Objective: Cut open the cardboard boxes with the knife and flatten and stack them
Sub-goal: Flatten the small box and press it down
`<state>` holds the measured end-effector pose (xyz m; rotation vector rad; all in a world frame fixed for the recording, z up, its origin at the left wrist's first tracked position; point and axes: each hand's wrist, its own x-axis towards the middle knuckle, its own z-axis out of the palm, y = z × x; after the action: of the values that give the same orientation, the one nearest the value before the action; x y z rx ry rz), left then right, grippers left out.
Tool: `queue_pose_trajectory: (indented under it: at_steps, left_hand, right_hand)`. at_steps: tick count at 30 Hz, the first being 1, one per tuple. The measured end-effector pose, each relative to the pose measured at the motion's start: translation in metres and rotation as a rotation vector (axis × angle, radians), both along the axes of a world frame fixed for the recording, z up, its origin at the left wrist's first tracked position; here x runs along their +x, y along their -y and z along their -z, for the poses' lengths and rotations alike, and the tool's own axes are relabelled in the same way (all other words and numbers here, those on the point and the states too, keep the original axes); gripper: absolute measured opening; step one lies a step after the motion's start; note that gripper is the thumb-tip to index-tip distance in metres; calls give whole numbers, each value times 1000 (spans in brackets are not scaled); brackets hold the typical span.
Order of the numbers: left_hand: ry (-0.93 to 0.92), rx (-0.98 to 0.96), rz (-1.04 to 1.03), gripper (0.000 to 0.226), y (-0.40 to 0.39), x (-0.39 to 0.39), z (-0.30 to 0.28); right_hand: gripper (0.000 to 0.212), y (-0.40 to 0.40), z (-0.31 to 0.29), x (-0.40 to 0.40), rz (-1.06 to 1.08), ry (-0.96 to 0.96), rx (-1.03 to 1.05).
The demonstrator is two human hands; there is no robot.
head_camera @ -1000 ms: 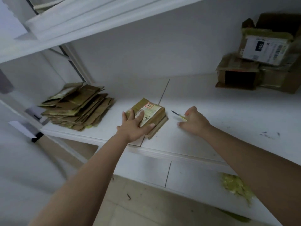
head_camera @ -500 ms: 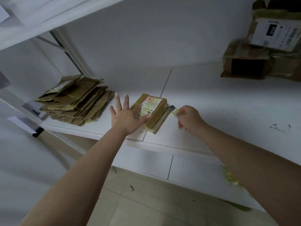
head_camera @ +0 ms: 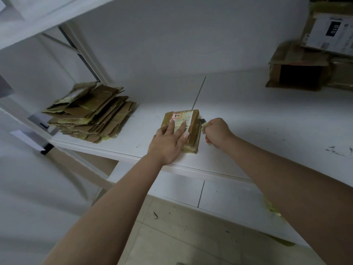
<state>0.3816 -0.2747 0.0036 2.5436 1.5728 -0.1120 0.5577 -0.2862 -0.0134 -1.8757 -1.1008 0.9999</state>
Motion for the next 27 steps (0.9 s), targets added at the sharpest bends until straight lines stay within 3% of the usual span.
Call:
queue_pose_trajectory:
  at_steps: [16,23,27]
  left_hand:
    - [-19,29,-82,57,11,9,-7]
    - [-61,47,-54,54,23,20,-21]
    - [-157,129,-48,51,20,27,-20]
  right_hand:
    - [25,73,-19,3,-389,-137,-126]
    - [22,69,-3,31,-251,71,53]
    - [14,75,11,38,-277,438,162]
